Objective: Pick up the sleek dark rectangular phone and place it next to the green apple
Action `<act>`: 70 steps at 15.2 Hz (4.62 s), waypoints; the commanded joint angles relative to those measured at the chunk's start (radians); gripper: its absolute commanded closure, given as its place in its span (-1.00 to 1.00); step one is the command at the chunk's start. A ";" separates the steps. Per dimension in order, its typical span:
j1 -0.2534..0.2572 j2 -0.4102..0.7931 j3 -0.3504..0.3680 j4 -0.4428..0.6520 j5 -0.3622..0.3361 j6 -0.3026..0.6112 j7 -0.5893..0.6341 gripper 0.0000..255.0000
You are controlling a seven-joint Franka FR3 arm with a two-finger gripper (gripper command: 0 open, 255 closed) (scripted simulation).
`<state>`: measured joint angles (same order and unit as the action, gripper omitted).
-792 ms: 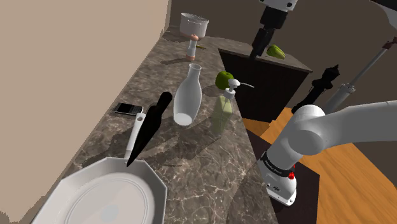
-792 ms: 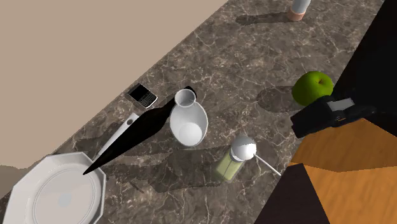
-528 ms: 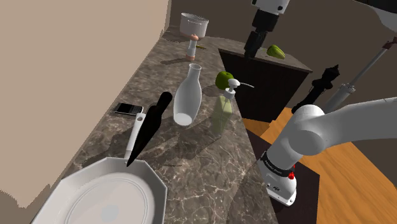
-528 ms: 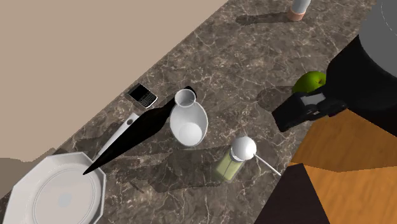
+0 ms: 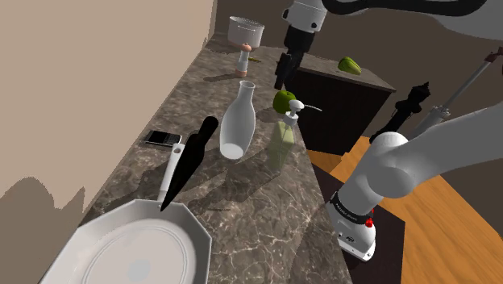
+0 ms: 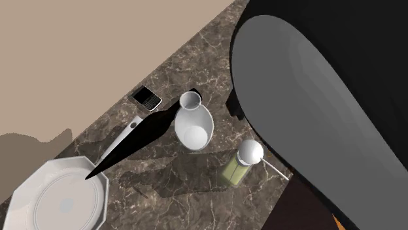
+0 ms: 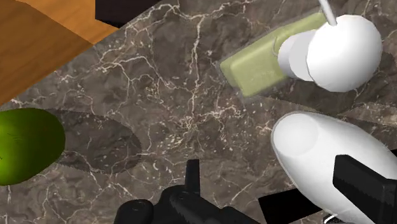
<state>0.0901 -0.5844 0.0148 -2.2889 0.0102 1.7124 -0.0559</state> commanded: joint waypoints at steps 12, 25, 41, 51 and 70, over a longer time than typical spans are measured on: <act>0.079 0.394 0.124 0.118 0.026 0.278 0.069 -1.00; 0.167 0.841 0.202 0.432 -0.062 0.405 0.152 -1.00; 0.195 0.970 0.202 0.470 -0.097 0.494 0.173 -1.00; 0.195 0.970 0.202 0.470 -0.097 0.494 0.173 1.00; 0.188 0.880 0.212 0.578 -0.070 0.297 0.157 1.00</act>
<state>0.2792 0.2964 0.2274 -1.7221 -0.0609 2.0223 0.1036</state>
